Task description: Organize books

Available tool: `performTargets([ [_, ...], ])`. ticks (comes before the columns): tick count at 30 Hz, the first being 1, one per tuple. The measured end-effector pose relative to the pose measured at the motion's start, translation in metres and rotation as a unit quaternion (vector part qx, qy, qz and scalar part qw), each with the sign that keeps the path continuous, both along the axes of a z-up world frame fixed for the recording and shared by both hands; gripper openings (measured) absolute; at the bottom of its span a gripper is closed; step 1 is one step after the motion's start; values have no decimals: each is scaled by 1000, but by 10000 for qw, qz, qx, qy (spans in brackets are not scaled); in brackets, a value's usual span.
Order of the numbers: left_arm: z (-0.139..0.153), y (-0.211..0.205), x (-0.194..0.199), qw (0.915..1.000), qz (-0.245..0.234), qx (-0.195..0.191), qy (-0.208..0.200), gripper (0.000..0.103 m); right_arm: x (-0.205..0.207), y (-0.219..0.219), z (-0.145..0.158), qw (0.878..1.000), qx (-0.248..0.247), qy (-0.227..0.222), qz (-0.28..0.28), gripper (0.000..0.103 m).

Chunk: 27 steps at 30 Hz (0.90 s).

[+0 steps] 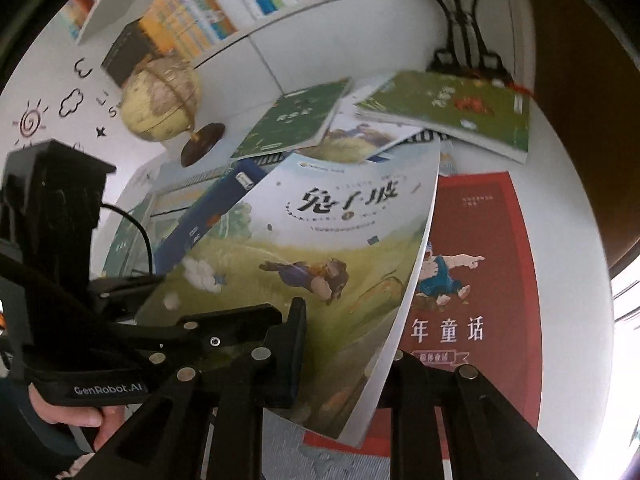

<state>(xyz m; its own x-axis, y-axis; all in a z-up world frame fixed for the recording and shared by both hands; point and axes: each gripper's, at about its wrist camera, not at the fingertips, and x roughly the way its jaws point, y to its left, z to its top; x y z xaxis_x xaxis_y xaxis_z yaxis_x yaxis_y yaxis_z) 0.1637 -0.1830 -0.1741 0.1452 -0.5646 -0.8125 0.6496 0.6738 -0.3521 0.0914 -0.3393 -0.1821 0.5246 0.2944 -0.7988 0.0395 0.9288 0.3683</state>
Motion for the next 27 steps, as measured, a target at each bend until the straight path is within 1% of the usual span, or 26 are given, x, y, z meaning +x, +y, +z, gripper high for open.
performTargets([
  [2,7,5,-5,10000,49,-29,-58,33,-4,7,8,9998,-170,-111,82,19],
  [5,20,19,-13,9996,232,-172,-79,33,-12,17,22,9982,-421,-313,283,19],
  [7,31,26,-19,9989,334,-206,-252,33,-14,26,33,9969,-511,-452,388,19],
  [11,56,43,-29,9962,609,-205,-580,33,-18,39,53,9942,-492,-780,550,19],
  [15,82,64,-32,9915,931,-184,-886,33,-17,58,75,9900,-411,-1136,725,19],
  [17,96,84,-35,9879,1102,-176,-1080,33,-14,70,86,9871,-356,-1319,837,19],
  [20,104,112,-34,9834,1329,-227,-1213,33,-7,96,102,9824,-304,-1537,1013,19],
  [23,107,147,-32,9785,1552,-311,-1324,33,0,129,112,9775,-313,-1697,1209,19],
  [27,104,212,-27,9737,1757,-451,-1377,33,14,185,118,9735,-352,-1775,1397,19],
])
